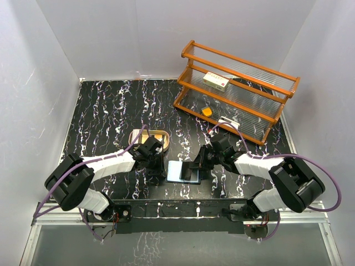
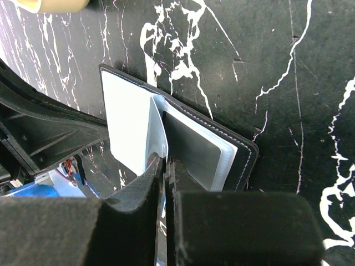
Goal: Put the credit cards into the card holder
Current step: Insert the credit card into the card holder.
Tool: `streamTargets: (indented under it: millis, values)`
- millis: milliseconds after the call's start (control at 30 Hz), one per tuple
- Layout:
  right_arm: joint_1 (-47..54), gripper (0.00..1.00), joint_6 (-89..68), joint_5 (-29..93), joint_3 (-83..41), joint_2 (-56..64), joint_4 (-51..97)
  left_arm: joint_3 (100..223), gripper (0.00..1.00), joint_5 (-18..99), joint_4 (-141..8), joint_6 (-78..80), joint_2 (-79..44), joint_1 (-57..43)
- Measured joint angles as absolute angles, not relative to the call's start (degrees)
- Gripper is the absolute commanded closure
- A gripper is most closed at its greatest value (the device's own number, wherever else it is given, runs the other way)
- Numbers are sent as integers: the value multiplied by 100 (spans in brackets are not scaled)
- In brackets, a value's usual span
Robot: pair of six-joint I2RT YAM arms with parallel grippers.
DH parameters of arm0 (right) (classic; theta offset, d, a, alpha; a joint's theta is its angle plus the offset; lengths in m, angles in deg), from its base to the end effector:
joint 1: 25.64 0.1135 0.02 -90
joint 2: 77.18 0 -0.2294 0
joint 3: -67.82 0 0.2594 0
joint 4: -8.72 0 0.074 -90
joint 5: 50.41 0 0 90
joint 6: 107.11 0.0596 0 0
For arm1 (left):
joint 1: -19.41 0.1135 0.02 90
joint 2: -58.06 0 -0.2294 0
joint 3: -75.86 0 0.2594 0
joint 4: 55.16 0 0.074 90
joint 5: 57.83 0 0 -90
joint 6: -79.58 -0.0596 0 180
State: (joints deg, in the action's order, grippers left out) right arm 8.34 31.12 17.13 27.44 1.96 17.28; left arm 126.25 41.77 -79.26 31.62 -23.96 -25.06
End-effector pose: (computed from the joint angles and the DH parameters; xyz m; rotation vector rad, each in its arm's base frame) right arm 0.2083 0.1679 0.0815 0.1235 2.6302 1.0670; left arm 0.1955 -0.2059 0.0949 0.1282 2.7200 -0.7416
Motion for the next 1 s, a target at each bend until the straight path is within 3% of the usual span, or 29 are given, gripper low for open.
streamTargets:
  millis: [1000]
  values:
    - [804,97,3092,1558,2694,423,1758,12645,100,4105,-7930,3158,-2411,-2556]
